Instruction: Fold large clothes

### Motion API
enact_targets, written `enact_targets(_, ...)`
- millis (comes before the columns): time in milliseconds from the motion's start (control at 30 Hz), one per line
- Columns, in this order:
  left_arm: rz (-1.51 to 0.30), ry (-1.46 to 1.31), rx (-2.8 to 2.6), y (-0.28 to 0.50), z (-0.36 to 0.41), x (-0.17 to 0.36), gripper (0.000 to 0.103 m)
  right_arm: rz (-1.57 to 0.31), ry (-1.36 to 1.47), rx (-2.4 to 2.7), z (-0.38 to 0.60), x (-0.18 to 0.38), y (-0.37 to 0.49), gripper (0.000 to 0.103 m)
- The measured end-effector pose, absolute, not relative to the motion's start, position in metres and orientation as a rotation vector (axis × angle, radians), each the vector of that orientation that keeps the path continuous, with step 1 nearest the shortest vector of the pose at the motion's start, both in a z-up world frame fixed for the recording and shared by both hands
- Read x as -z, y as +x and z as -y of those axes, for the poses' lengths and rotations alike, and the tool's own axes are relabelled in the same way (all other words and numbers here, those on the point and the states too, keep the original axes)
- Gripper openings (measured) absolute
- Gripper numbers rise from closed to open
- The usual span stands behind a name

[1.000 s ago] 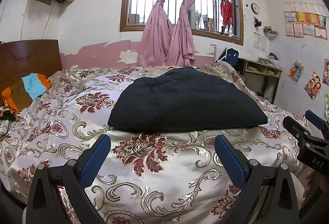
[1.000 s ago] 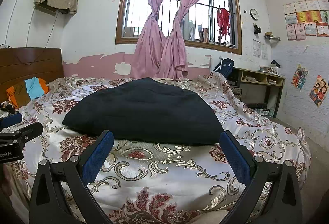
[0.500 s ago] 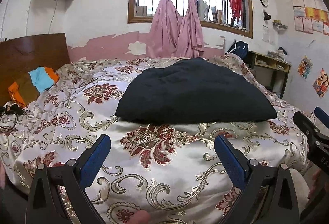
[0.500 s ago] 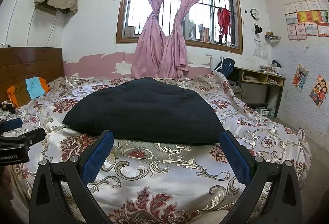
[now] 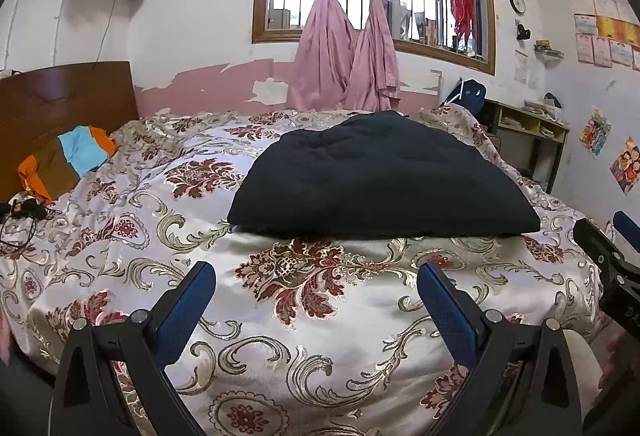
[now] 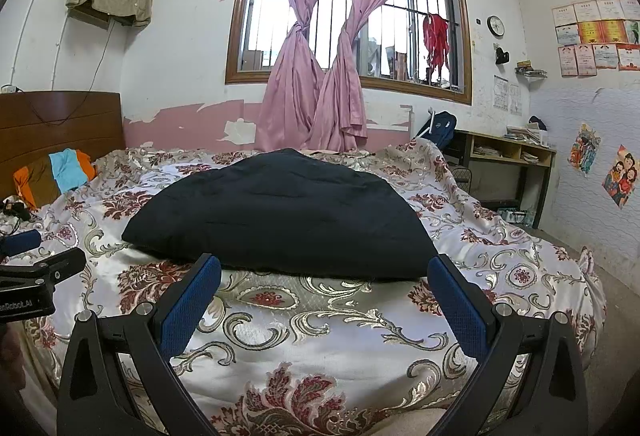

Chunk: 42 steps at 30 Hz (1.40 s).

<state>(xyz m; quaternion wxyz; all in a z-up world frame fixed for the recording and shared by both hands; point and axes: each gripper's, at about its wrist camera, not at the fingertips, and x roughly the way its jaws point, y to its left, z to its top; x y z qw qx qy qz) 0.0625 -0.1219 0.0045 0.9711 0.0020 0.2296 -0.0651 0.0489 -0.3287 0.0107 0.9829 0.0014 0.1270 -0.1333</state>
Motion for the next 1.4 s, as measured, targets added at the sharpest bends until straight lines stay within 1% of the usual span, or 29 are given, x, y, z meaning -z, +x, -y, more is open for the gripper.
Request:
enact_targets(533,-0.476,0.005,0.095,0.070,0.109,0.002,0.102,-0.313,-0.008,0.248,0.312,0.010,0.055,0.102)
enact_targets(833,-0.482,-0.002,0.095,0.071,0.107,0.004,0.102,-0.316,-0.030,0.244,0.312,0.004,0.055,0.102)
enact_targets(1400,-0.513,0.022,0.112,0.074,0.113,0.009,0.102,-0.326,0.014,0.250,0.325,0.000,0.059,0.102)
